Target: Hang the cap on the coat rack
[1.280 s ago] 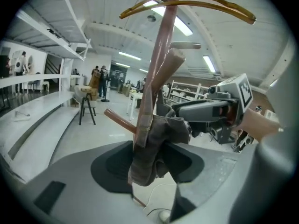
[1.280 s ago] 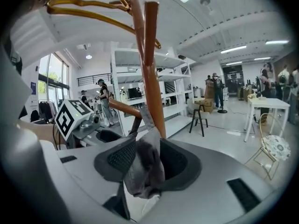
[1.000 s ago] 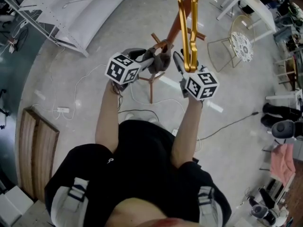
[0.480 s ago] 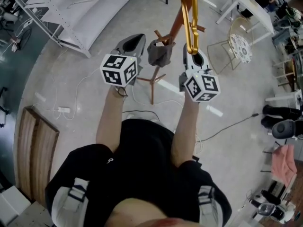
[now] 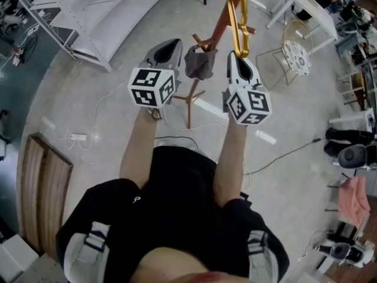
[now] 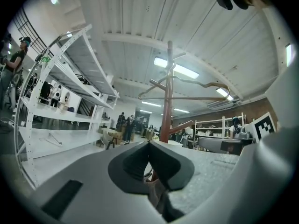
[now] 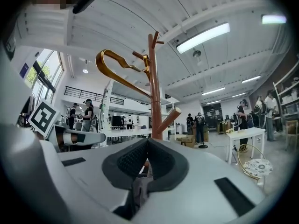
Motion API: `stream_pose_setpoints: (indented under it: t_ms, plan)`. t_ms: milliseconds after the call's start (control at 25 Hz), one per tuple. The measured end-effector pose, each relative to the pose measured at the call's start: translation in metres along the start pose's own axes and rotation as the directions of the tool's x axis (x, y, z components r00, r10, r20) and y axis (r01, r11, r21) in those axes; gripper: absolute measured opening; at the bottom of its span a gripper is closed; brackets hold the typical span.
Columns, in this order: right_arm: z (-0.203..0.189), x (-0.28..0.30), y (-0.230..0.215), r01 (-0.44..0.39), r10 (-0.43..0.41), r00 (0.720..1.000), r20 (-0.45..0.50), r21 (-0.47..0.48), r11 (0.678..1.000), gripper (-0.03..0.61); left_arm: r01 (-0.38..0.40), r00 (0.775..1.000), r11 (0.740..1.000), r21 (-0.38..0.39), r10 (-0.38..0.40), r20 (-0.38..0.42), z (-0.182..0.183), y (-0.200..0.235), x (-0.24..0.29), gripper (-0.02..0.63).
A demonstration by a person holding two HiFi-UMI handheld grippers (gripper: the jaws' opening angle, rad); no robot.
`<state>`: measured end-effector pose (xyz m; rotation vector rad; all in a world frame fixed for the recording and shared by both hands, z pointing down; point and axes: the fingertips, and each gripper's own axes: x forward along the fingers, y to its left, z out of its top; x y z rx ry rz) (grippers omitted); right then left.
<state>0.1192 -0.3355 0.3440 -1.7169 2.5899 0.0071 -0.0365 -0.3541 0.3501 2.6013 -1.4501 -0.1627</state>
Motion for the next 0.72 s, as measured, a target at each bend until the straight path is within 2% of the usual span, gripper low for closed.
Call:
stream_pose_setpoints:
  t_ms: [560,720]
  plan:
    - [0.005,0.002,0.005,-0.001,0.0,1.0,-0.005,-0.033,0.999,-0.003,0.029,1.0,1.0,-0.009,-0.029,-0.012,-0.006,-0.002,0.004,-0.002]
    - [-0.006,0.011,0.011,-0.001,0.0,1.0,-0.025,-0.029,1.0,-0.003,0.076,0.997,0.996,-0.039,-0.075,0.003,-0.01,0.003,0.004,-0.002]
